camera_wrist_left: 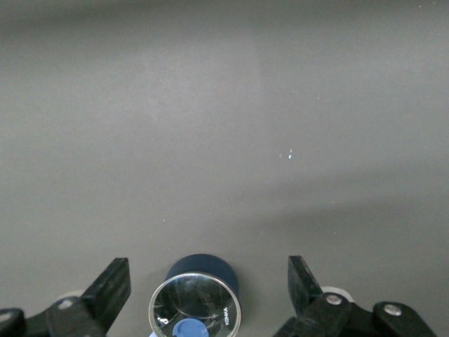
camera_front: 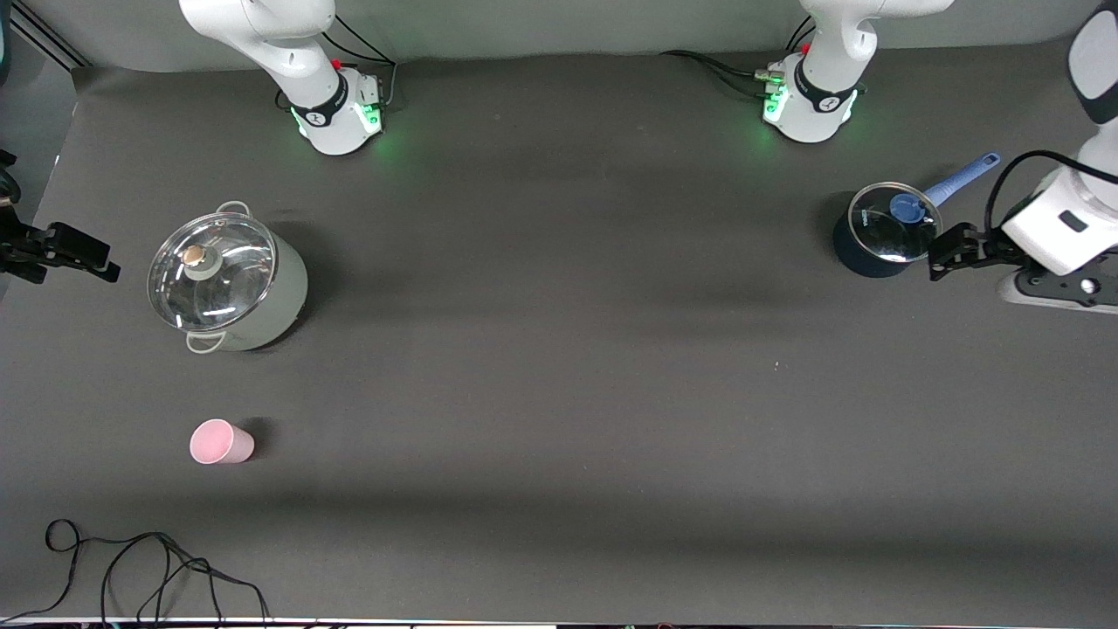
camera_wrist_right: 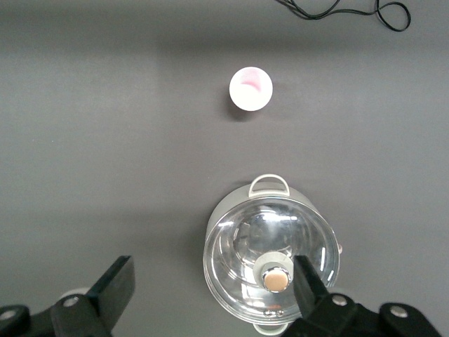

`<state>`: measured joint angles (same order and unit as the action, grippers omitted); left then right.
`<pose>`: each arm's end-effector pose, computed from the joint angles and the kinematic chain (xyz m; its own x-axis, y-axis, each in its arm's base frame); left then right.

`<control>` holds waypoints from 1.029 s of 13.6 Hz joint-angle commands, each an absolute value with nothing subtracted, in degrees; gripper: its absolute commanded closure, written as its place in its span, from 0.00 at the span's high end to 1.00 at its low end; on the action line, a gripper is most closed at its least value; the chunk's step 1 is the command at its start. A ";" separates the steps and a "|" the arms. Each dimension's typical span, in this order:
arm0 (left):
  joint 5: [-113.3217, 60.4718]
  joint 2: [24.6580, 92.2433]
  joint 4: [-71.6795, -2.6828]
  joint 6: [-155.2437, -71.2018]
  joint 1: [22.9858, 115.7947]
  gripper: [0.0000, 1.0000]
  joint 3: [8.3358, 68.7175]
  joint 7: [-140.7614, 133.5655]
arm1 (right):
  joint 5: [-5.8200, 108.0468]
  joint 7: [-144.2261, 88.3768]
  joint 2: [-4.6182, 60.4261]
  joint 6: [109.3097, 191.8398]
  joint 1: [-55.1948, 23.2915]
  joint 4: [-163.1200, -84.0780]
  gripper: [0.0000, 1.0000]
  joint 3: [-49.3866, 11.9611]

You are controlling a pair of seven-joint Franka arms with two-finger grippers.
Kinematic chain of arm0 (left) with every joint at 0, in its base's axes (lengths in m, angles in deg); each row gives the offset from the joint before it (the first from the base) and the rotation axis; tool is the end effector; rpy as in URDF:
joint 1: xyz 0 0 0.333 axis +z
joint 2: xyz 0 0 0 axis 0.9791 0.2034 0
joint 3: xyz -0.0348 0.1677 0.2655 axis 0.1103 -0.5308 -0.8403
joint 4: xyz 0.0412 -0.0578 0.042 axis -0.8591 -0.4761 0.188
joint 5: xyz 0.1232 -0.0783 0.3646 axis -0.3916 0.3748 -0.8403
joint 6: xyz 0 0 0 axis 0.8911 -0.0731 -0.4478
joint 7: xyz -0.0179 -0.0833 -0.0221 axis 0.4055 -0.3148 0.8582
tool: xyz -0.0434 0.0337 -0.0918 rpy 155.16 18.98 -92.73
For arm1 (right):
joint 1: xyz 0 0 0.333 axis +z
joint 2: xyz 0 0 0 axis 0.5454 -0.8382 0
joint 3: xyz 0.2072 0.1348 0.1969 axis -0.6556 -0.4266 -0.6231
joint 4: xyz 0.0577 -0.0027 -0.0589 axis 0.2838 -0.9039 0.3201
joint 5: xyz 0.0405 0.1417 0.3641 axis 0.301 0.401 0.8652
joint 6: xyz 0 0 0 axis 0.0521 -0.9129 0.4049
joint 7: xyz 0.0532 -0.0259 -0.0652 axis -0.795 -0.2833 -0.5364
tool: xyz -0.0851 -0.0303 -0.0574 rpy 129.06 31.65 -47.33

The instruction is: Transfer pink cup from left to right arm

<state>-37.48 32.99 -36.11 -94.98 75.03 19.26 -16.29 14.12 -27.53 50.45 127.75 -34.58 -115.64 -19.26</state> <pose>0.5632 -0.0183 0.5658 0.9884 -0.1521 -0.0035 -0.1522 -0.9877 -0.0353 0.5604 -0.0628 0.6119 0.9994 -0.0312 0.0124 -0.0312 -0.9995 0.0034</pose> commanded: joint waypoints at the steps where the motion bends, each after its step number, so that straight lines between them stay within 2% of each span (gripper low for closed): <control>1: -36.91 32.83 -35.99 -93.80 75.19 1.00 19.32 -17.08 | 14.97 -26.50 51.98 128.65 -35.16 -117.04 1.00 -20.73; 14: -37.61 33.18 -35.73 -92.04 75.10 1.00 19.06 -16.99 | 14.79 -26.93 51.81 126.98 -32.79 -117.57 1.00 -20.47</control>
